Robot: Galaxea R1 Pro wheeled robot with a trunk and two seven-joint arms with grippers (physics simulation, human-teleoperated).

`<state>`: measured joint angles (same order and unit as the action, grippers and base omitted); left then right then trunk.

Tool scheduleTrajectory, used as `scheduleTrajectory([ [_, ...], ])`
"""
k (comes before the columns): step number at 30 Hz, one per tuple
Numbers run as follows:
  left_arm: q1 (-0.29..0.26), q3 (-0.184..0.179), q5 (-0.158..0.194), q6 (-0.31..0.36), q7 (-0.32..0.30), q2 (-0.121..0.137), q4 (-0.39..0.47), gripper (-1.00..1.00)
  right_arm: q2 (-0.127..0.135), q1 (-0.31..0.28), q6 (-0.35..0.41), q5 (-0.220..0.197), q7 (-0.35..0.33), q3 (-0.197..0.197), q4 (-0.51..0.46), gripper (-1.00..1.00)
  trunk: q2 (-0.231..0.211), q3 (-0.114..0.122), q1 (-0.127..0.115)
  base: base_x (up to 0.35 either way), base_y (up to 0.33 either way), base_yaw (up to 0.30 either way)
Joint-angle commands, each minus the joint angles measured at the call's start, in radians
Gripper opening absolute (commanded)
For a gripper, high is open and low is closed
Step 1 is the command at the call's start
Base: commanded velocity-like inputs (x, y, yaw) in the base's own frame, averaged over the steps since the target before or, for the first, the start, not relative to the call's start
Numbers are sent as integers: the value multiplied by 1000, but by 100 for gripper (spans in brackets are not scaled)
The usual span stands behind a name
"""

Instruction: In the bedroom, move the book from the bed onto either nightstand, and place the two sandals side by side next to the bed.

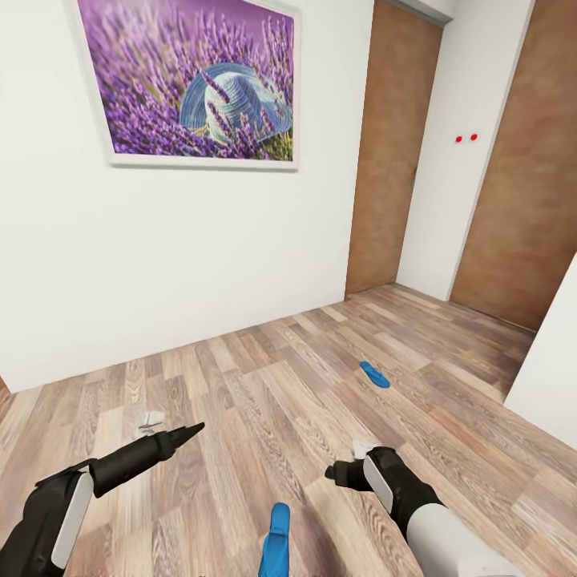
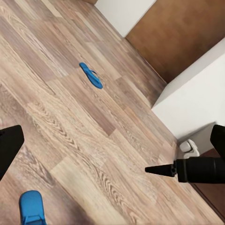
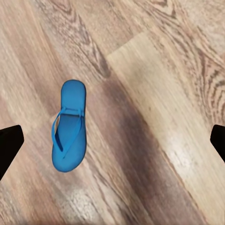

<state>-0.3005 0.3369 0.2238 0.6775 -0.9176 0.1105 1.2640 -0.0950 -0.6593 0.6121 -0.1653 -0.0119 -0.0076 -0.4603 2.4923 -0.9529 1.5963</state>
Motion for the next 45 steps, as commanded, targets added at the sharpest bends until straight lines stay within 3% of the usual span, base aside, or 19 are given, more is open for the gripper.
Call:
scheduleTrajectory([
  [1, 0, 1, 5, 7, -1, 0, 0, 100, 0, 0, 5, -4, 0, -1, -1, 100, 8, -4, 4, 0, 0, 0],
  [45, -1, -1, 3, 5, -1, 0, -29, 100, -2, 0, 5, -4, 0, 0, -1, 100, 18, -174, 24, 0, 0, 0],
])
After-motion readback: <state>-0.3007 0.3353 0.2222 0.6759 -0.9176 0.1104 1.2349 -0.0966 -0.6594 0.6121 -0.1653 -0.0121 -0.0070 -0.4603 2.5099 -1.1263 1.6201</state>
